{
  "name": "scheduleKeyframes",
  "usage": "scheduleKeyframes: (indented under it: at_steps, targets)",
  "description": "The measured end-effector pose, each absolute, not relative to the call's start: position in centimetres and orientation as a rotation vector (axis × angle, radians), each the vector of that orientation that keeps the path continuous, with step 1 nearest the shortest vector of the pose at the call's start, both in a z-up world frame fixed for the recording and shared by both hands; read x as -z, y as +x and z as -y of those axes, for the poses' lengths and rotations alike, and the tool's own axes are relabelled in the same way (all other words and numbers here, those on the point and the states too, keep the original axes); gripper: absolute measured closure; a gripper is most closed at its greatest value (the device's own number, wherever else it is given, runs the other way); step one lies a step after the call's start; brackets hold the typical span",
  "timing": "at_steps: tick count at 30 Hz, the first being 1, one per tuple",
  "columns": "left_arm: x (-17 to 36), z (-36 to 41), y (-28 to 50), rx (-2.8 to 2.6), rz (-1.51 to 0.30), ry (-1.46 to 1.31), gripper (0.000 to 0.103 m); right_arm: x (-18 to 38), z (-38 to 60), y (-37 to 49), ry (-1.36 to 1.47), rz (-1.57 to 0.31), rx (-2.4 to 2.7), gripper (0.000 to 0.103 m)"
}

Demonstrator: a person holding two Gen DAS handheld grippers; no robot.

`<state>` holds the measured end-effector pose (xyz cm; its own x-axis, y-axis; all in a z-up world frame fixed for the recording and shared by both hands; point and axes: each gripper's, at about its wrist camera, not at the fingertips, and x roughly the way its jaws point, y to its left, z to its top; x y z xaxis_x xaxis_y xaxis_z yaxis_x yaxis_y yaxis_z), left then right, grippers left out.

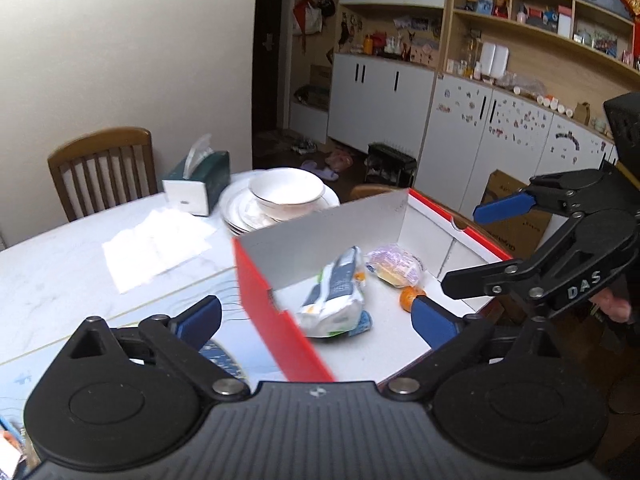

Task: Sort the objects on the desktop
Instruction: 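Withdraw both grippers from the box toward the items on the table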

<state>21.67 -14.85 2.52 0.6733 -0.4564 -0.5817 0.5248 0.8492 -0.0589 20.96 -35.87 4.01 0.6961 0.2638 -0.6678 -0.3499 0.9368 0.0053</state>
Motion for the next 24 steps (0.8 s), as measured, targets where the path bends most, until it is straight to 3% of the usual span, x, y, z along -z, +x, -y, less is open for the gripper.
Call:
scheduleKeyframes:
  at_steps: [24]
  targets:
    - [-0.5, -6.0, 15.7, 0.443, -0.626, 0.046, 0.0, -2.3, 18.7, 20.4, -0.087, -0.745, -0.337, 0.001]
